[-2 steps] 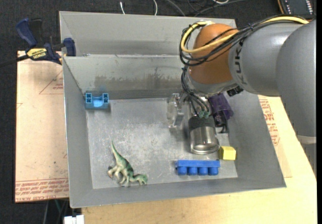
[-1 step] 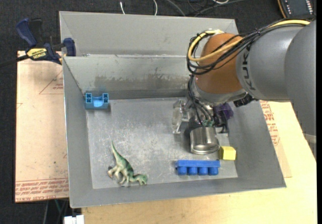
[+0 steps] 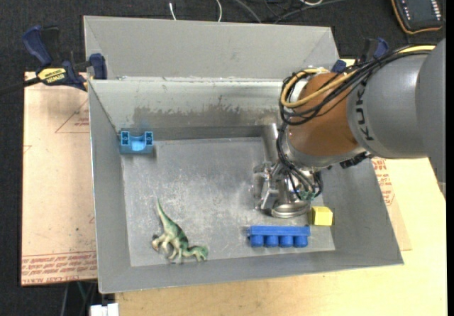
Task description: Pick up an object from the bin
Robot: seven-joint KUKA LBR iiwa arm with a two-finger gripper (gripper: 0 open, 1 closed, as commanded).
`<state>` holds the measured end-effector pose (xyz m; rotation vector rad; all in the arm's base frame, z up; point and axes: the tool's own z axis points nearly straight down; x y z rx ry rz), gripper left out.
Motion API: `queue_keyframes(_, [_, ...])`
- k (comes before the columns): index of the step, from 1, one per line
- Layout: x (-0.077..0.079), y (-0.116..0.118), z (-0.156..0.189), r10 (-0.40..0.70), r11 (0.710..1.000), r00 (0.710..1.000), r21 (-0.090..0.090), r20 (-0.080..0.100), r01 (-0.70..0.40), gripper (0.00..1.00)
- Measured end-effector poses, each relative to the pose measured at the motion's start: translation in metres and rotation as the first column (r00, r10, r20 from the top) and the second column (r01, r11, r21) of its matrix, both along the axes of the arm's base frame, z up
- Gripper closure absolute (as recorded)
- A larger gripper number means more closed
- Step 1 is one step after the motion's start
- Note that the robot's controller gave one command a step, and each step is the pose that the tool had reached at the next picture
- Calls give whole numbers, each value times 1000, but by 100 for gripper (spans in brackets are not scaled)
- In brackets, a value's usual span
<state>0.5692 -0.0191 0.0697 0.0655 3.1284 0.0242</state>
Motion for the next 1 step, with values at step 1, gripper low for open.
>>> queue_keyframes(1, [41,-78,6,278,960,961,38,13,-278,100])
